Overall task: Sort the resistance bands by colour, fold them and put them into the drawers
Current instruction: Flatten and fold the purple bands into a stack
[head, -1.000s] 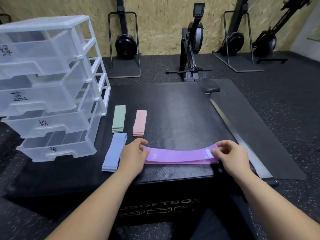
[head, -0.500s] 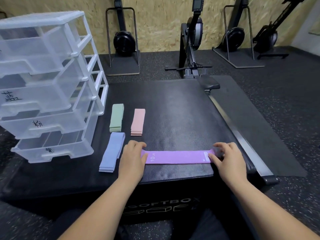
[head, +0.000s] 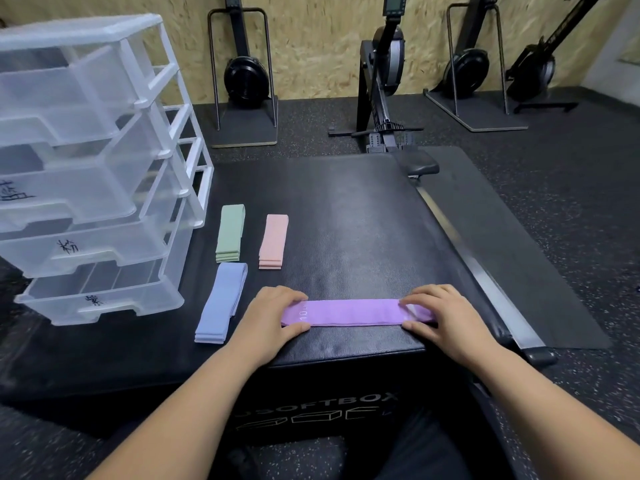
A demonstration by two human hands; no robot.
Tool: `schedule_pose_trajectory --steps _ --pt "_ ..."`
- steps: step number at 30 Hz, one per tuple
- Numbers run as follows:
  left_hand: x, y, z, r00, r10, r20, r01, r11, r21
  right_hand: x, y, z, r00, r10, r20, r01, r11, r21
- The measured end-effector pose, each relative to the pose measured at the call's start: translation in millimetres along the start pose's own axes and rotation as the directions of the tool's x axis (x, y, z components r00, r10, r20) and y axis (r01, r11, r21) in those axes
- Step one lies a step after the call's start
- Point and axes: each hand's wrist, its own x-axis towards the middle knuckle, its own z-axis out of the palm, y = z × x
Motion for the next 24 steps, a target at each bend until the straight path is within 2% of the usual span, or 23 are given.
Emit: schedule_pose_trajectory --steps 5,8,12,14,16,20,24 --pt "4.7 -1.2 -7.4 0.999 0.019 0.049 -0.02 1.0 0.024 2.4 0.5 -4.3 0.999 -0.002 0.044 0.003 1.0 -0.018" --pt "6.7 -0.8 -10.2 0.998 0.036 0.047 -0.039 0.998 0.05 1.0 0.0 -7.9 0.999 0.029 0.041 -0.031 0.999 0.033" --pt "7.2 5.5 -7.8 0.996 0.086 0.01 -0.087 0.993 0.075 -7.6 4.1 -8.6 0.954 0.266 -0.135 -0.245 0.957 0.156" --pt "8.3 14.6 -2.8 0.992 0.125 -0.007 -0.124 0.987 0.103 -12.6 3.7 -8.2 0.917 0.362 -0.166 -0.337 0.927 0.163" --pt "10.1 27.6 6.3 0.986 0.165 -0.011 -0.162 0.978 0.133 -12.8 -2.1 -9.0 0.887 0.437 -0.149 -0.412 0.895 0.173" --pt "17.3 59.4 31.6 0.978 0.207 0.019 -0.207 0.964 0.169 1.3 -12.4 -8.1 0.822 0.569 -0.023 -0.563 0.819 0.113" --pt "29.4 84.5 48.0 0.976 0.21 0.052 -0.216 0.955 0.203 12.4 -15.5 -7.5 0.767 0.641 0.034 -0.64 0.761 0.102"
